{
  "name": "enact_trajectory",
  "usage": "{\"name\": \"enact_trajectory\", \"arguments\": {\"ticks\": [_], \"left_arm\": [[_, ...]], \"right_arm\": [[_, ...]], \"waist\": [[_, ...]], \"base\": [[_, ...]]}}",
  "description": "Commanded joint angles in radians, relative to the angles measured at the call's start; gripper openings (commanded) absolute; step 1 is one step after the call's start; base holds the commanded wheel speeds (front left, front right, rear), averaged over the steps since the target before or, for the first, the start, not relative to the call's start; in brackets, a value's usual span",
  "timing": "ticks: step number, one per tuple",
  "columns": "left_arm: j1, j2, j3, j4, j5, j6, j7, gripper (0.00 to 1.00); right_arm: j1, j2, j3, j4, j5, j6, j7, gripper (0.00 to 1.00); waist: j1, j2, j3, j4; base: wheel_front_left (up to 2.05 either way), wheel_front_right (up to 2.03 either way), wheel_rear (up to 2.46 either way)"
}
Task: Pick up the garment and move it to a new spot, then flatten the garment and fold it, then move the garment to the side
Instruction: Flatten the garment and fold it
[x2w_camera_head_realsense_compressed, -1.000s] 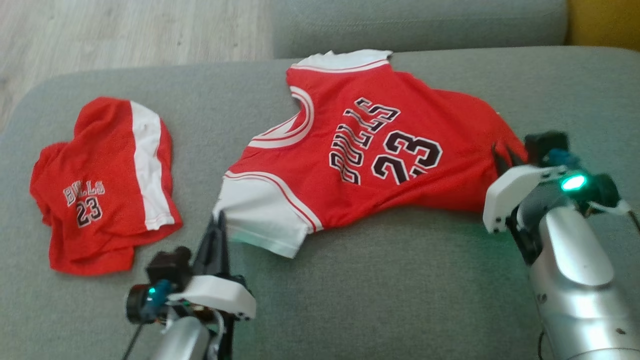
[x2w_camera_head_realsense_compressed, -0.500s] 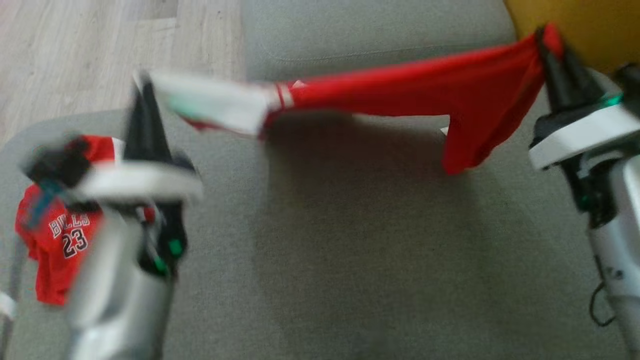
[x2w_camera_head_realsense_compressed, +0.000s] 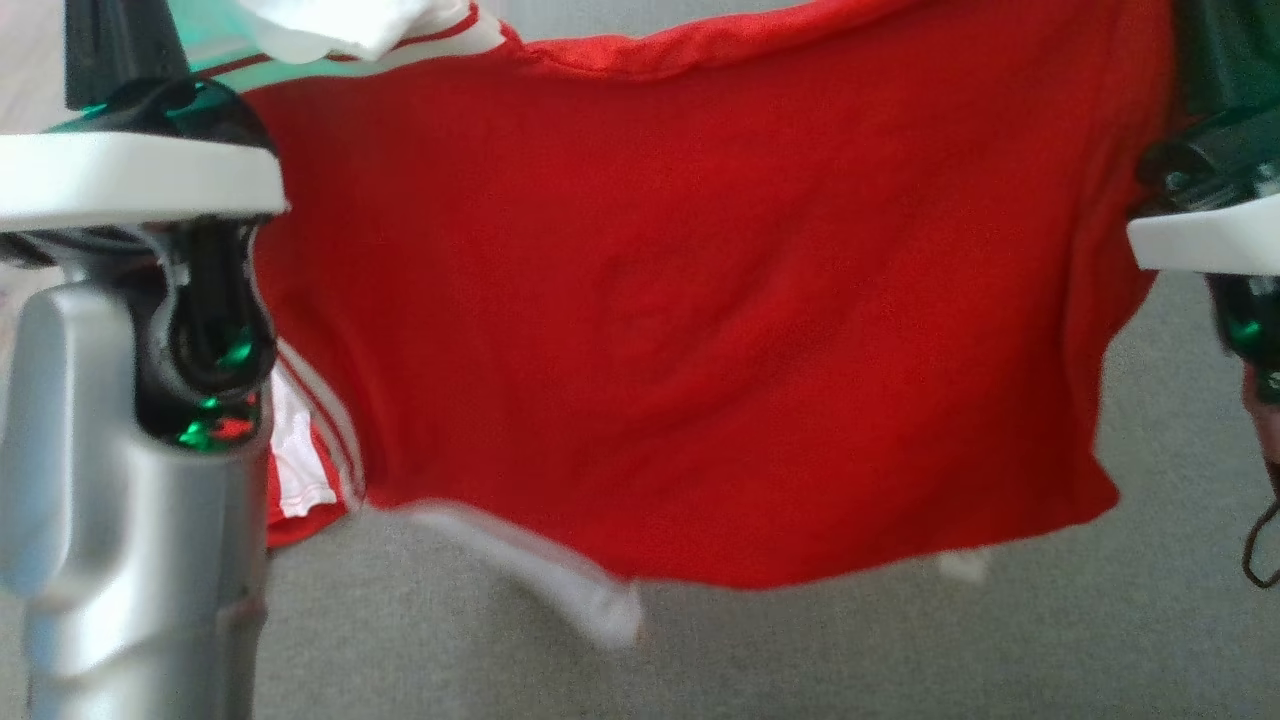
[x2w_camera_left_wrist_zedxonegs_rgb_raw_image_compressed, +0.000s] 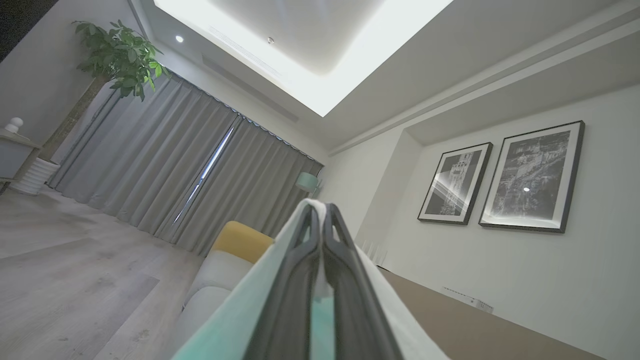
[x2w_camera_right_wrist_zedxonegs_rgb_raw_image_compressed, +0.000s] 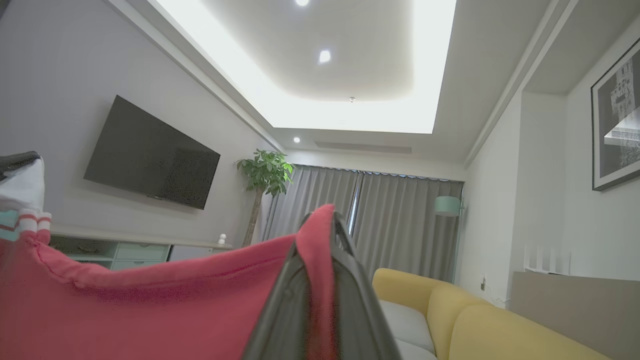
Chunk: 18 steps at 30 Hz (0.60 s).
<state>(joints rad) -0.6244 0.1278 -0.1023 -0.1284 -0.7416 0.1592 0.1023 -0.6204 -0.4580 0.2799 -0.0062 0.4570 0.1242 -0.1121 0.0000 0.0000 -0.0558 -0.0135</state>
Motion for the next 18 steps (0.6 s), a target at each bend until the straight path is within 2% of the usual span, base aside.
{"name": "enact_trajectory", "arguments": {"ticks": [1, 13, 15, 18], "left_arm": [[-0.016, 0.045, 0.027, -0.063, -0.010, 0.007, 0.024, 0.00], [0.157, 0.125, 0.003, -0.410, -0.002, 0.094, 0.209, 0.00], [0.147, 0.133, -0.002, -0.433, 0.000, 0.102, 0.230, 0.00], [0.096, 0.137, -0.012, -0.397, -0.001, 0.100, 0.251, 0.00]], "right_arm": [[0.014, -0.015, -0.013, -0.056, 0.017, 0.007, 0.017, 0.00], [0.240, 0.015, -0.177, -0.378, 0.027, 0.007, 0.238, 0.00], [0.260, 0.022, -0.196, -0.409, 0.013, 0.007, 0.277, 0.00], [0.254, 0.023, -0.192, -0.402, -0.002, 0.007, 0.327, 0.00]], "waist": [[0.0000, 0.0000, -0.006, 0.004], [0.0000, 0.0000, 0.004, 0.024], [0.0000, 0.0000, 0.017, 0.028], [0.0000, 0.0000, 0.046, 0.028]], "base": [[0.00, 0.00, 0.00], [0.00, 0.00, 0.00], [0.00, 0.00, 0.00], [0.00, 0.00, 0.00]]}}
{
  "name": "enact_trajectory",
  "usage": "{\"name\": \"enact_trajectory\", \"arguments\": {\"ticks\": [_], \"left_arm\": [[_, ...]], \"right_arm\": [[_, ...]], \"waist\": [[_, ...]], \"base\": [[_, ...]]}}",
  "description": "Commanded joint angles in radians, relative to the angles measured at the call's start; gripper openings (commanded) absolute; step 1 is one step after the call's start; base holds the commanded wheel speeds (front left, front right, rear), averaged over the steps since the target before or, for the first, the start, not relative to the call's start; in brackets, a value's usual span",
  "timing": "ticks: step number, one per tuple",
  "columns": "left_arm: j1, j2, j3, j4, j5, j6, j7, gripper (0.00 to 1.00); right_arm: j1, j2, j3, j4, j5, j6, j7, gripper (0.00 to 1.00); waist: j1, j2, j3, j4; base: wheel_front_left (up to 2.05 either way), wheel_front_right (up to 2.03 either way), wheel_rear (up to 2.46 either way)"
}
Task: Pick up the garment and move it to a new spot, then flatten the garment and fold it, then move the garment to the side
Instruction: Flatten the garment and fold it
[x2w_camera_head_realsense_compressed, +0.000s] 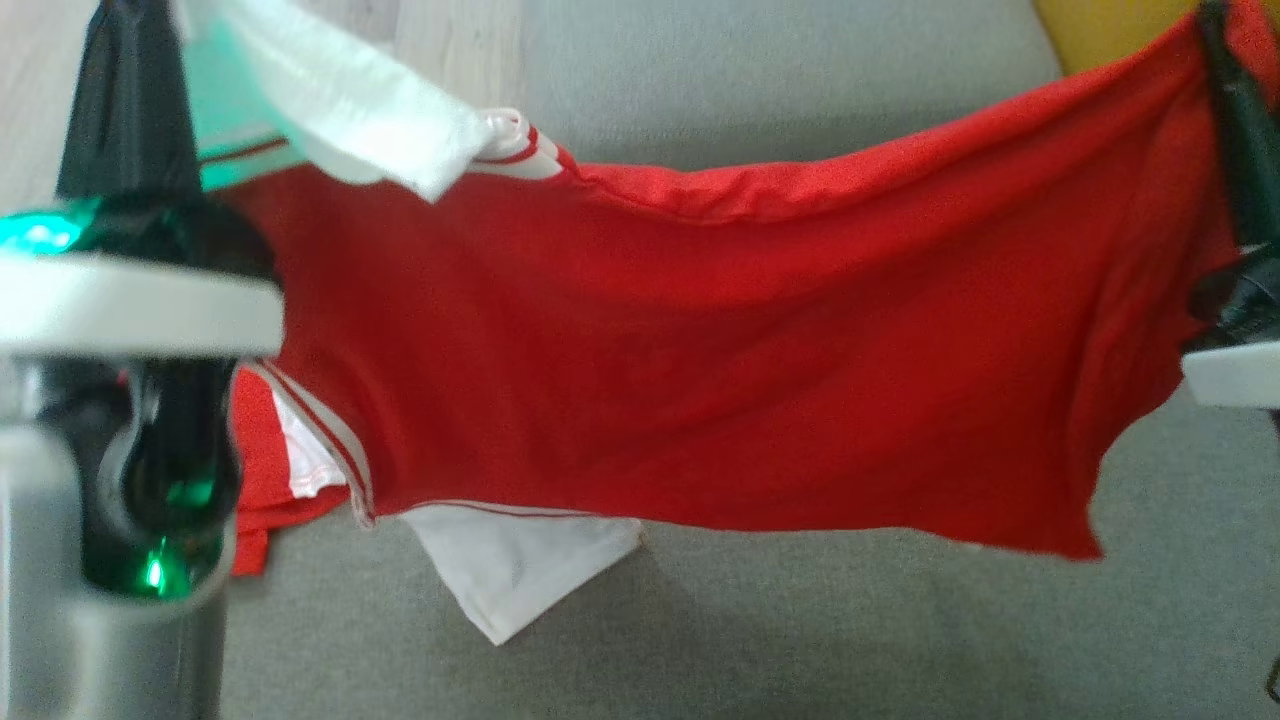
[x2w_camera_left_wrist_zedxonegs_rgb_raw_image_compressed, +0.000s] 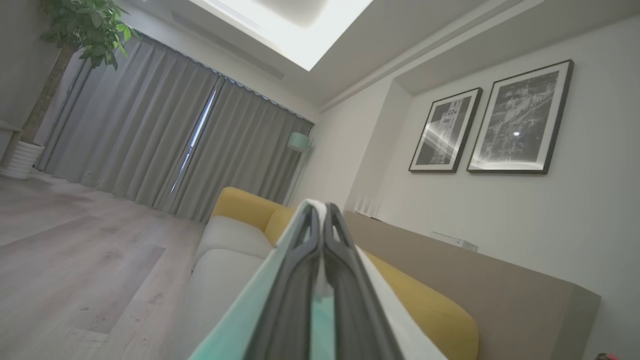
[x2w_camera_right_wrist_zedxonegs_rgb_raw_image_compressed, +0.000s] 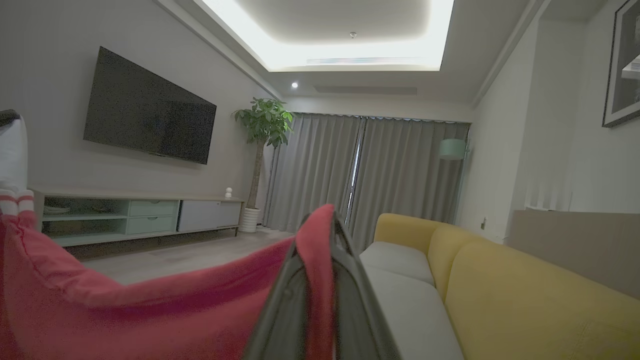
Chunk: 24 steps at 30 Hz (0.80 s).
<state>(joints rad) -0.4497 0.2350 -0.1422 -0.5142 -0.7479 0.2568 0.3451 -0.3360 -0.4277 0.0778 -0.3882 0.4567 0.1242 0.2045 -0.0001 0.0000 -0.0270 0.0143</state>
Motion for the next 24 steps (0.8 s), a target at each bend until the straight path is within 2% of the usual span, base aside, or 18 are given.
{"name": "enact_trajectory", "arguments": {"ticks": [1, 4, 8, 13, 14, 19, 21, 24], "left_arm": [[-0.104, 0.030, 0.022, 0.019, 0.003, -0.002, 0.014, 0.00], [-0.213, 0.034, 0.011, 0.144, -0.002, -0.024, 0.029, 0.00], [-0.425, 0.063, 0.001, 0.395, 0.027, -0.093, 0.004, 0.00], [-0.750, 0.079, 0.003, 0.732, 0.088, -0.167, -0.112, 0.00], [-0.750, 0.079, 0.003, 0.732, 0.088, -0.167, -0.112, 0.00], [-1.031, 0.064, 0.034, 1.000, 0.122, -0.203, -0.295, 0.00], [-1.094, 0.047, 0.031, 1.079, 0.122, -0.227, -0.344, 0.00], [-1.140, 0.027, 0.011, 1.168, 0.130, -0.262, -0.392, 0.00]], "right_arm": [[-0.045, -0.002, 0.018, -0.003, 0.004, 0.007, 0.020, 0.00], [-0.143, -0.024, 0.065, 0.072, 0.001, 0.007, 0.036, 0.00], [-0.374, -0.049, 0.175, 0.245, 0.000, 0.007, 0.015, 0.00], [-0.733, -0.045, 0.294, 0.542, -0.022, 0.007, -0.091, 0.00], [-0.733, -0.045, 0.294, 0.542, -0.022, 0.007, -0.091, 0.00], [-1.013, 0.023, 0.320, 0.845, -0.085, 0.007, -0.300, 0.00], [-1.072, 0.045, 0.337, 0.939, -0.106, 0.007, -0.375, 0.00], [-1.112, 0.069, 0.371, 1.044, -0.105, 0.007, -0.432, 0.00]], "waist": [[0.0001, 0.0000, 0.030, -0.001], [0.0001, 0.0000, 0.115, -0.006], [0.0001, 0.0000, 0.252, -0.019], [0.0001, 0.0000, 0.376, -0.031], [0.0001, 0.0000, 0.376, -0.031], [0.0001, 0.0000, 0.416, -0.038], [0.0001, 0.0000, 0.414, -0.032], [0.0001, 0.0000, 0.413, -0.023]], "base": [[0.00, 0.00, 0.00], [0.00, 0.00, 0.00], [0.00, 0.00, 0.00], [0.00, 0.00, 0.00], [0.00, 0.00, 0.00], [0.00, 0.00, 0.00], [0.00, 0.00, 0.00], [0.00, 0.00, 0.00]]}}
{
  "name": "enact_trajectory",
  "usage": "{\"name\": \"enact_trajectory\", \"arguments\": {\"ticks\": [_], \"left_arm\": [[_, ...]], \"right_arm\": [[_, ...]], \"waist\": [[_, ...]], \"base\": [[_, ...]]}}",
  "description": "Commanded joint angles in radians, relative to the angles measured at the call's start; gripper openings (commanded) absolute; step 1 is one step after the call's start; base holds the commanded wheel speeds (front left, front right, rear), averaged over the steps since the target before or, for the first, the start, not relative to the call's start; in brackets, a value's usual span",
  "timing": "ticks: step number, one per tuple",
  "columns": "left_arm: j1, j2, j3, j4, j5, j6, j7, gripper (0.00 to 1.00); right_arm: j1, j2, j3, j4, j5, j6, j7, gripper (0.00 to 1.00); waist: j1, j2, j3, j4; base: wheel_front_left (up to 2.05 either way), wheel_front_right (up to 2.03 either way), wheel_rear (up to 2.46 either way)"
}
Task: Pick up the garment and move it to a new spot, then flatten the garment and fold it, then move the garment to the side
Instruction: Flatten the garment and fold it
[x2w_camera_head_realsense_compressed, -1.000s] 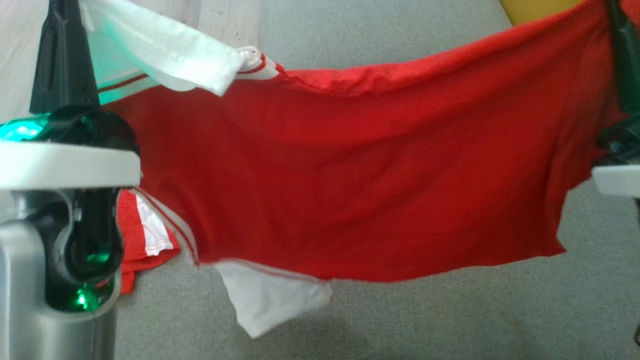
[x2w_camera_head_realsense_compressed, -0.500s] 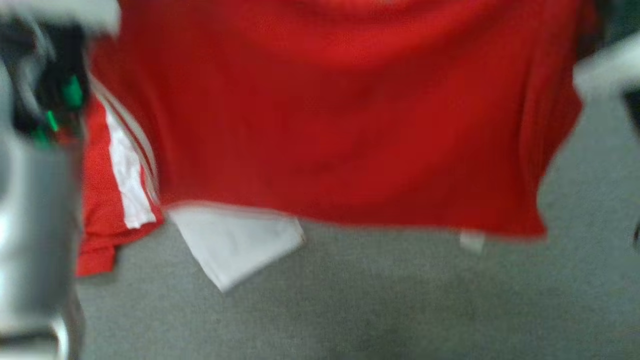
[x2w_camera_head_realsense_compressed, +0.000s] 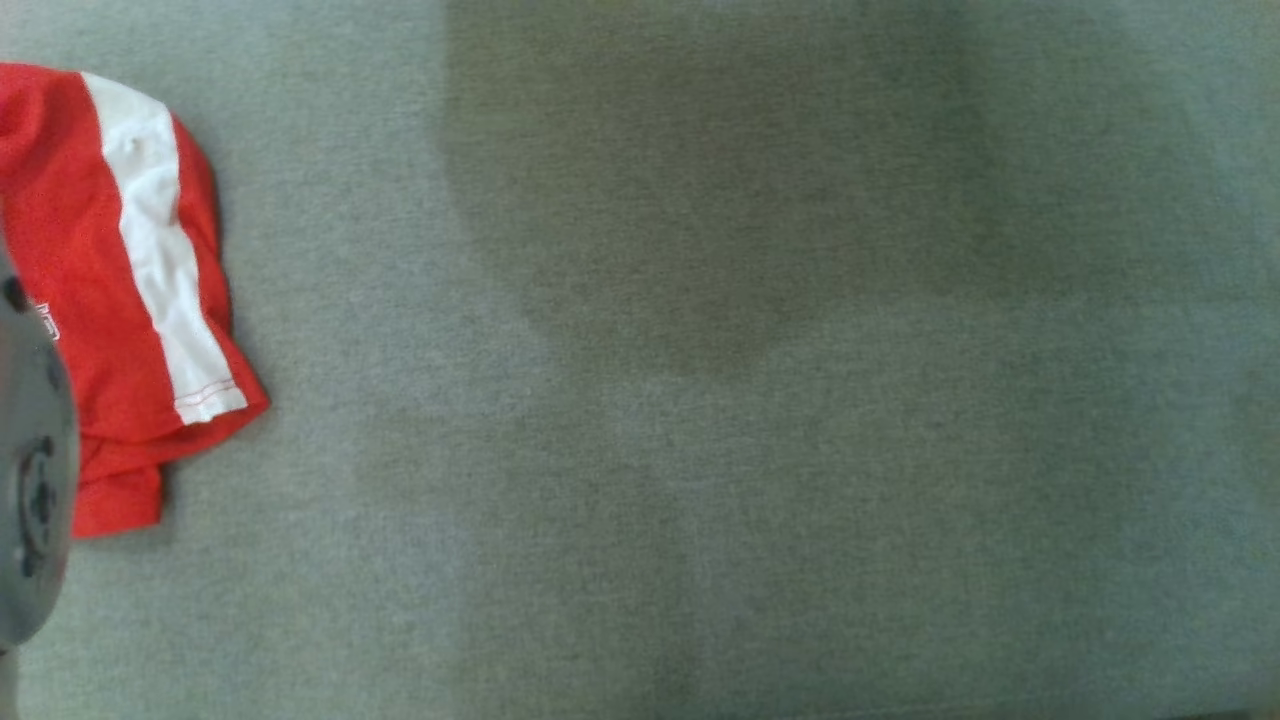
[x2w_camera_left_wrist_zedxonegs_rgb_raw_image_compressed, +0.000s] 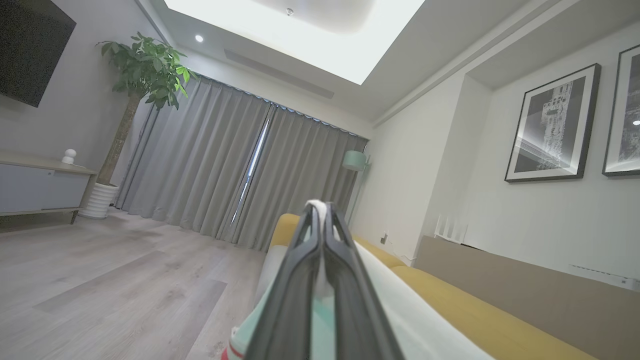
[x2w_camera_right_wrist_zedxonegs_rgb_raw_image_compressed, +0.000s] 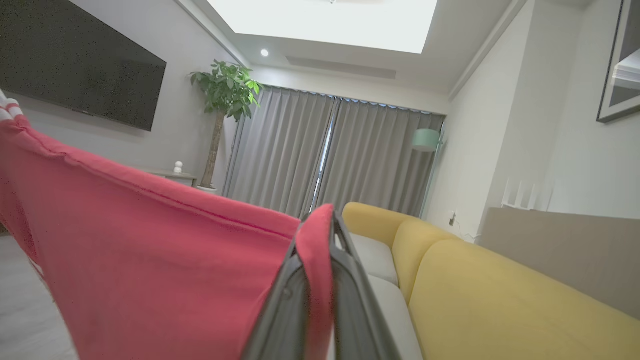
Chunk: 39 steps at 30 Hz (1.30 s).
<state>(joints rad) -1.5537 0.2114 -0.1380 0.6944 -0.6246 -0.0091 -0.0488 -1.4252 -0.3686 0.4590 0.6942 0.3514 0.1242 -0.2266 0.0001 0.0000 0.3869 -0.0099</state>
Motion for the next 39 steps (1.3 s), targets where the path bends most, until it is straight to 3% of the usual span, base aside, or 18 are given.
{"name": "enact_trajectory", "arguments": {"ticks": [1, 7, 11, 21, 24, 29, 34, 39], "left_arm": [[-0.039, 0.044, 0.001, -0.016, 0.007, -0.008, -0.009, 0.00], [0.030, 0.006, -0.021, 0.104, -0.006, -0.059, -0.071, 0.00], [0.153, -0.004, -0.046, 0.162, 0.000, -0.083, -0.127, 0.00], [0.569, -0.022, -0.117, 0.186, -0.019, -0.117, -0.178, 0.00], [0.722, -0.001, -0.148, 0.123, -0.038, -0.120, -0.149, 0.00], [0.889, 0.049, -0.169, -0.021, -0.051, -0.117, -0.095, 0.00], [1.015, 0.085, -0.182, -0.178, -0.053, -0.085, -0.031, 0.00], [1.165, 0.129, -0.201, -0.391, -0.043, -0.022, 0.041, 0.00]], "right_arm": [[-0.023, 0.016, 0.001, -0.012, 0.009, 0.007, -0.011, 0.00], [0.068, 0.022, 0.076, 0.096, 0.080, 0.007, -0.033, 0.00], [0.180, -0.004, 0.129, 0.086, 0.121, 0.007, -0.035, 0.00], [0.478, -0.175, 0.431, -0.009, 0.361, 0.007, -0.006, 0.00], [0.539, -0.265, 0.557, -0.093, 0.460, 0.007, 0.047, 0.00], [0.580, -0.355, 0.655, -0.188, 0.556, 0.007, 0.079, 0.00], [0.605, -0.403, 0.711, -0.235, 0.605, 0.007, 0.095, 0.00], [0.631, -0.438, 0.755, -0.277, 0.649, 0.007, 0.106, 0.00]], "waist": [[-0.0001, 0.0000, -0.001, 0.005], [-0.0001, 0.0000, 0.007, 0.036], [-0.0001, 0.0000, -0.008, 0.056], [-0.0001, 0.0000, -0.150, 0.095], [-0.0001, 0.0000, -0.204, 0.097], [-0.0001, 0.0000, -0.252, 0.097], [-0.0001, 0.0000, -0.283, 0.098], [-0.0001, 0.0000, -0.315, 0.095]], "base": [[0.00, 0.00, 0.00], [0.00, 0.00, 0.00], [0.00, 0.00, 0.00], [0.00, 0.00, 0.00], [0.00, 0.00, 0.00], [0.00, 0.00, 0.00], [0.00, 0.00, 0.00], [0.00, 0.00, 0.00]]}}
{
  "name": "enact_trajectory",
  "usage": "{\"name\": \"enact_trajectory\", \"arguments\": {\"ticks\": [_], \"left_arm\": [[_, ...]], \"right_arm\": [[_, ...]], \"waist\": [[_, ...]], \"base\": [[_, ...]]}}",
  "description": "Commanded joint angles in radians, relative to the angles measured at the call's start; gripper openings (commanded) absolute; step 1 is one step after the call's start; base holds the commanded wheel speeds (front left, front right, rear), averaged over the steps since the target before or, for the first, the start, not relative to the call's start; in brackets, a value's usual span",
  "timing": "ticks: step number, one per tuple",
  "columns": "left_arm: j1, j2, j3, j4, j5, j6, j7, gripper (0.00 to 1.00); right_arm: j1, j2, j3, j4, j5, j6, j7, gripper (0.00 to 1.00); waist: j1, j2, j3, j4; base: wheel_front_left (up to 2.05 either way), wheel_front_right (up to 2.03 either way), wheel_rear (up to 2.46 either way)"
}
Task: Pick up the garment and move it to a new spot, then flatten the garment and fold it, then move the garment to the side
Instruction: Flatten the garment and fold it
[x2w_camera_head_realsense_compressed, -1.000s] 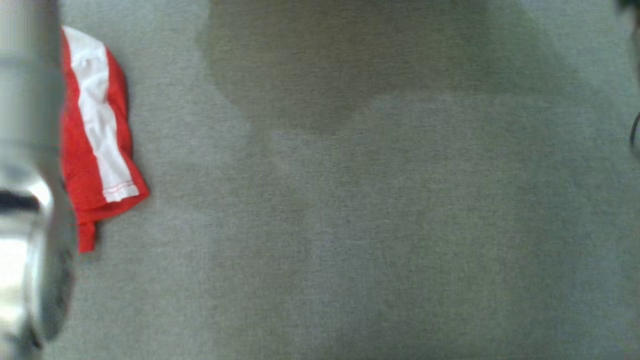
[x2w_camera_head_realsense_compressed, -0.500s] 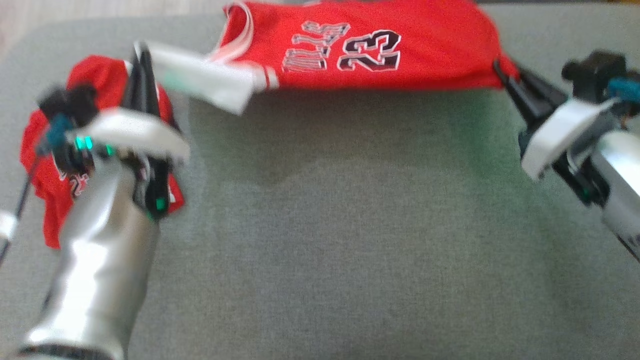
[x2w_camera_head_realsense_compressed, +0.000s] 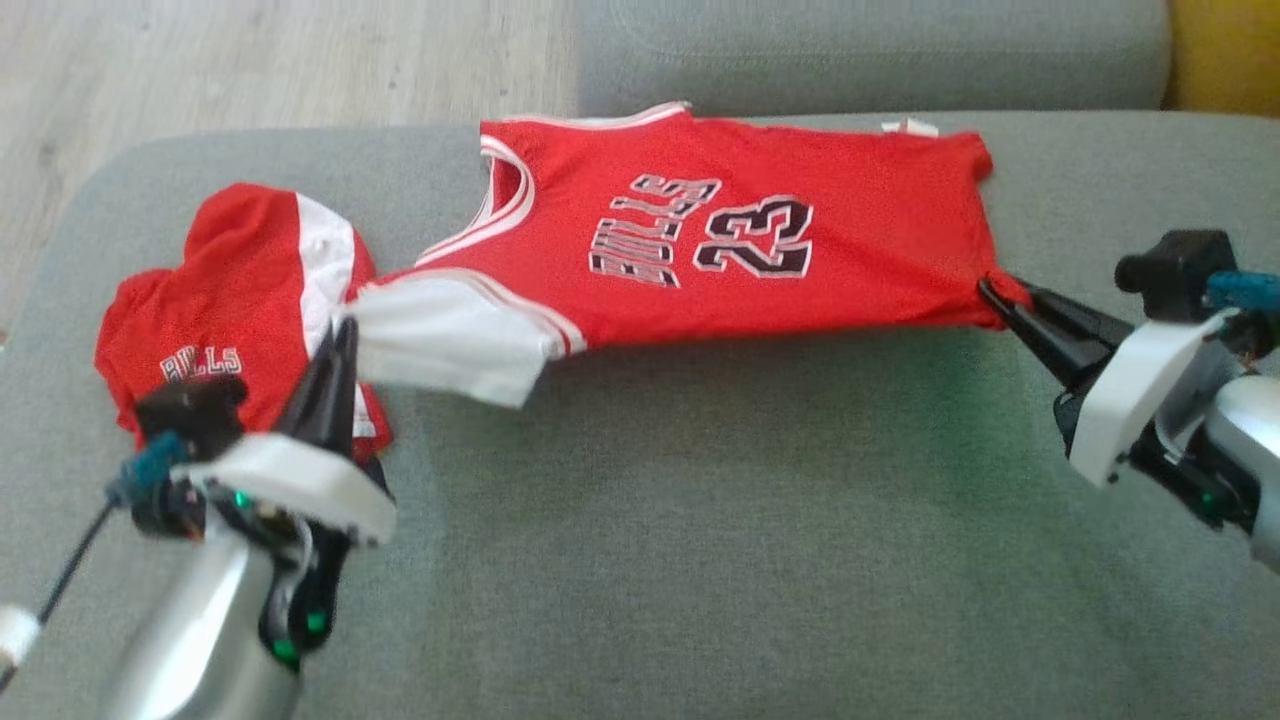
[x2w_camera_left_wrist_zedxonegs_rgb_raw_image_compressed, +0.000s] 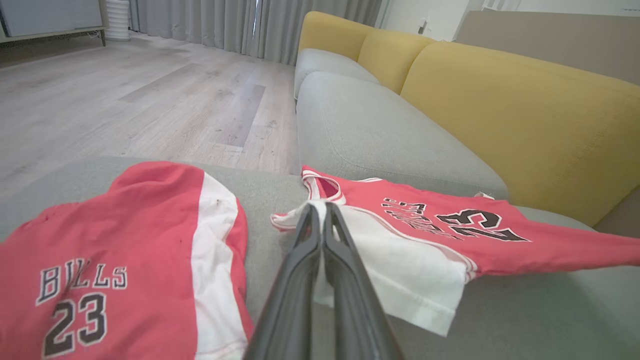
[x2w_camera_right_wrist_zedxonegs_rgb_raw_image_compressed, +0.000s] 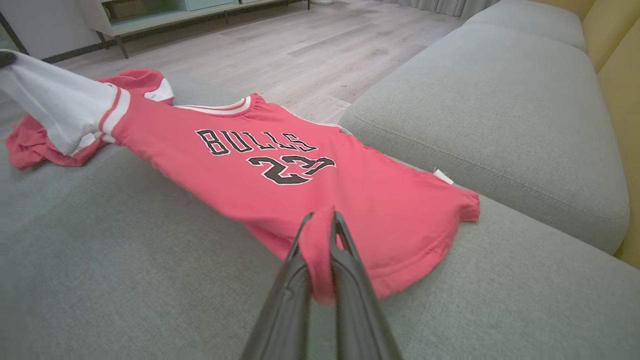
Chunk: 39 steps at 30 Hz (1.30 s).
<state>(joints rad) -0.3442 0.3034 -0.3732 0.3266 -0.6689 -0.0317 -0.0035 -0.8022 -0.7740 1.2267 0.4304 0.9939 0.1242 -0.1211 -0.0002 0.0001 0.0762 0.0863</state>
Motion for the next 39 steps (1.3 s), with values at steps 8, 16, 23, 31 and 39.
{"name": "enact_trajectory", "arguments": {"ticks": [8, 16, 23, 31, 39], "left_arm": [[0.148, 0.081, 0.015, -0.284, 0.004, 0.087, 0.081, 0.00], [0.313, 0.113, 0.021, -0.476, -0.002, 0.168, 0.121, 0.00], [0.386, 0.130, 0.016, -0.599, 0.007, 0.208, 0.142, 0.00], [0.308, 0.139, 0.021, -0.598, 0.024, 0.205, 0.154, 0.00], [0.148, 0.144, 0.003, -0.514, 0.045, 0.155, 0.176, 0.00]], "right_arm": [[0.064, -0.095, 0.017, -0.090, 0.065, 0.007, 0.012, 0.00], [0.147, -0.178, 0.028, -0.196, 0.130, 0.007, 0.020, 0.00], [0.198, -0.248, 0.009, -0.281, 0.157, 0.007, 0.028, 0.00], [0.183, -0.221, -0.045, -0.273, 0.128, 0.007, 0.031, 0.00], [0.133, -0.179, -0.100, -0.223, 0.093, 0.007, 0.097, 0.00]], "waist": [[0.0002, -0.0001, -0.056, -0.004], [0.0002, -0.0001, -0.102, -0.014], [0.0002, -0.0001, -0.106, -0.021], [0.0002, -0.0001, -0.057, -0.027], [0.0002, -0.0001, 0.043, -0.032]], "base": [[0.00, 0.00, 0.00], [0.00, 0.00, 0.00], [0.00, 0.00, 0.00], [0.00, 0.00, 0.00], [0.00, 0.00, 0.00]]}}
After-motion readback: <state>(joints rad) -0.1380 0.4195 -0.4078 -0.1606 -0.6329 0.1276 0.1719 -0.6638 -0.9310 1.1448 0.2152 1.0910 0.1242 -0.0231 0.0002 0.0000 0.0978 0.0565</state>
